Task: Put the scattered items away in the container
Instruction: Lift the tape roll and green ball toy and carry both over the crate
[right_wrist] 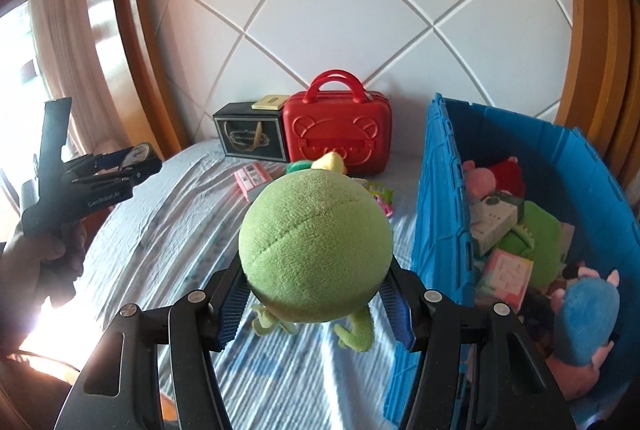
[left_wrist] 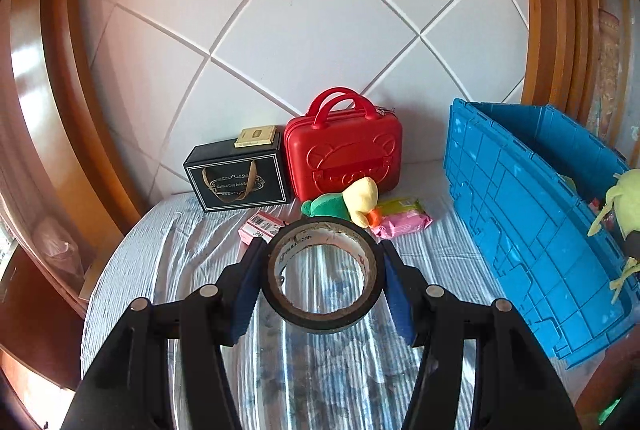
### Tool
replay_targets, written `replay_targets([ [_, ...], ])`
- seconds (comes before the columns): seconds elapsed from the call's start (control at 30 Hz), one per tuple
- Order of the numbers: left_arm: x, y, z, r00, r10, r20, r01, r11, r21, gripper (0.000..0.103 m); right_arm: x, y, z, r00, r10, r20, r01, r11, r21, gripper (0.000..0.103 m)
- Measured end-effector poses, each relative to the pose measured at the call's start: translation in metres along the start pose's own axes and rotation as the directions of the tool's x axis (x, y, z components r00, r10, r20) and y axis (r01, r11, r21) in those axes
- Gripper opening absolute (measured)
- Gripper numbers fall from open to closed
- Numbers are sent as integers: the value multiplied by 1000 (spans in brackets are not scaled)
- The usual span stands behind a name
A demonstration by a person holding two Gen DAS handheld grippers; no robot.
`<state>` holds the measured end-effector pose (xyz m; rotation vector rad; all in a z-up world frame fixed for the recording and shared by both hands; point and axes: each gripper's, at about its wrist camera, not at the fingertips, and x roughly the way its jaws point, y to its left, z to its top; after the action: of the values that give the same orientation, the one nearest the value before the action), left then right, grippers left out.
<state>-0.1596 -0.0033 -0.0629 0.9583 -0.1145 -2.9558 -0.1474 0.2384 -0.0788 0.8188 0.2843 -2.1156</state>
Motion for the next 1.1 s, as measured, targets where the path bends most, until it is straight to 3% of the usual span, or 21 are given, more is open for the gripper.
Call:
replay_targets([
  [0.53, -21, -94, 33, 998, -57, 37, 57, 998, 4, 55, -47, -83, -3, 997, 23, 68, -25, 999, 29, 59],
  [1.1, -15, -211, 81, 980, -193, 57, 180, 968, 177, 55, -95, -213, -30, 983, -170, 73, 153, 968, 197, 59],
])
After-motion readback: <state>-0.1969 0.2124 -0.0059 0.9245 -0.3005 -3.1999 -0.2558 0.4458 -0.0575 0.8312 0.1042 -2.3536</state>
